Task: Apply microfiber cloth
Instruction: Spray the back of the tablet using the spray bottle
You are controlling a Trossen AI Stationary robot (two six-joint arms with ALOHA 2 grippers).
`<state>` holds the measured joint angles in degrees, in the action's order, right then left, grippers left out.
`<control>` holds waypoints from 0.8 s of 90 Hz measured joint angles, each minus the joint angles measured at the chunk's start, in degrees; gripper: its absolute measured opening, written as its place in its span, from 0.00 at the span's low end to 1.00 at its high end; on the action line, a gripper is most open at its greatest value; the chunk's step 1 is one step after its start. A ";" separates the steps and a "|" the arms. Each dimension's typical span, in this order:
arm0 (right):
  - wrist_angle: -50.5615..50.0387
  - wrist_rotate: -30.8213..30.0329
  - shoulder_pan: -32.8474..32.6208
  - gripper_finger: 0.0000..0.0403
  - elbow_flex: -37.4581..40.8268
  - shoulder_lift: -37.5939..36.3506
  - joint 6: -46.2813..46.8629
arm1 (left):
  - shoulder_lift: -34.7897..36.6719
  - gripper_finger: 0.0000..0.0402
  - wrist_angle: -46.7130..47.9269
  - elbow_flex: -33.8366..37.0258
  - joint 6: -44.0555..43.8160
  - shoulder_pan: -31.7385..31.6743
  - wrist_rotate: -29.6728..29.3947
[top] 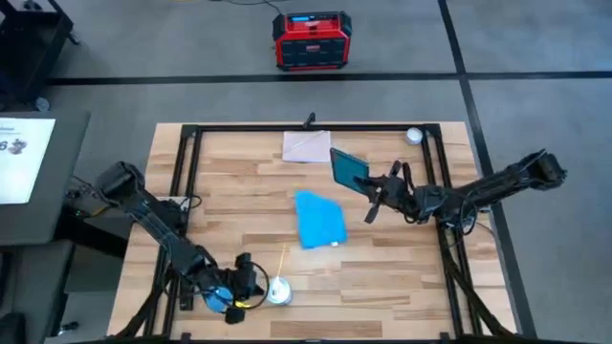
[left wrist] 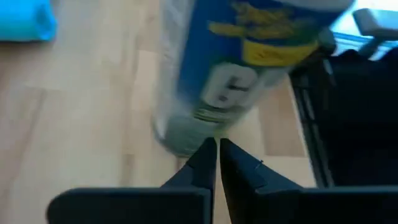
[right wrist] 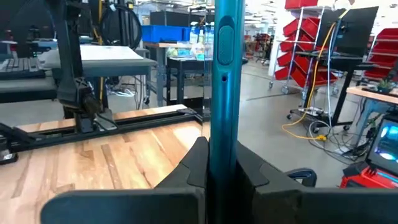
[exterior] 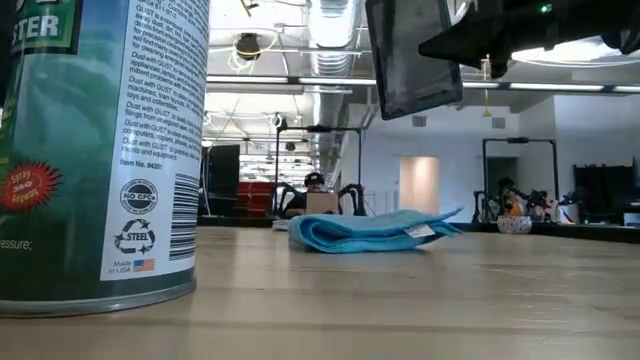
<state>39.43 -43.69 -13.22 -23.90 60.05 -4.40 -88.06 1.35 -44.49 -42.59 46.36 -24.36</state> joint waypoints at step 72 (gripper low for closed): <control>-0.72 -0.10 -0.25 0.02 0.00 0.00 0.02 | -0.08 0.00 -12.54 0.00 15.39 -10.54 3.32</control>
<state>38.71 -43.79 -13.47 -23.90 60.05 -4.38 -88.14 -11.19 -44.49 -27.20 35.81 -21.03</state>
